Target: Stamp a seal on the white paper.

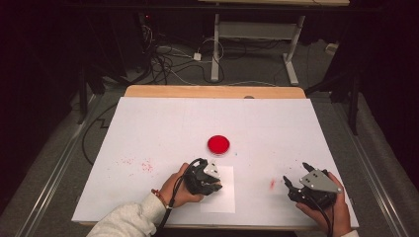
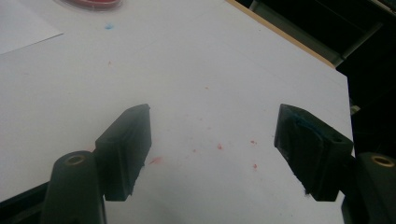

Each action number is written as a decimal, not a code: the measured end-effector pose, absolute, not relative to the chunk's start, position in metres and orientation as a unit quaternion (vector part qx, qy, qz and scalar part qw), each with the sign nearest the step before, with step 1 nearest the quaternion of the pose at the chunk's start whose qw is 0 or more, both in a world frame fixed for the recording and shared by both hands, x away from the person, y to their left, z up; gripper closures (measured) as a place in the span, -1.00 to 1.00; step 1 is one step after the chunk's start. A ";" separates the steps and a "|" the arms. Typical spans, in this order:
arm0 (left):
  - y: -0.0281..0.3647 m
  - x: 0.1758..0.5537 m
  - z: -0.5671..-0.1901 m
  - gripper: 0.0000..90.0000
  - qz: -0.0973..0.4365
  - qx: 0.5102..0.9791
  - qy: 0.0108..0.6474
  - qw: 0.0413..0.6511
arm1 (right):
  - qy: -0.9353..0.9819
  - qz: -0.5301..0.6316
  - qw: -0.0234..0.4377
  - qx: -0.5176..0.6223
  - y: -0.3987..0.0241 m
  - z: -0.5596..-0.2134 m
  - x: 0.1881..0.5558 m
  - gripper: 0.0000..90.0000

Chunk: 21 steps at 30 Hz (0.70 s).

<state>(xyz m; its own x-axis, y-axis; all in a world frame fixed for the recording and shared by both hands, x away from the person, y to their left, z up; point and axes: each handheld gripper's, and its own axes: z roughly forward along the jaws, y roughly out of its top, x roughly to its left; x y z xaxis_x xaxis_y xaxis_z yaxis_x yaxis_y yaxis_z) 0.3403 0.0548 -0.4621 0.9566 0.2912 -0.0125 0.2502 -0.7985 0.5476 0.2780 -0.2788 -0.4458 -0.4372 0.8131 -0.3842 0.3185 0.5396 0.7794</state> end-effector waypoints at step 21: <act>0.053 0.343 -0.461 0.64 0.025 0.950 0.145 0.277 | 0.787 0.318 0.388 0.360 -0.278 -0.446 0.278 -0.38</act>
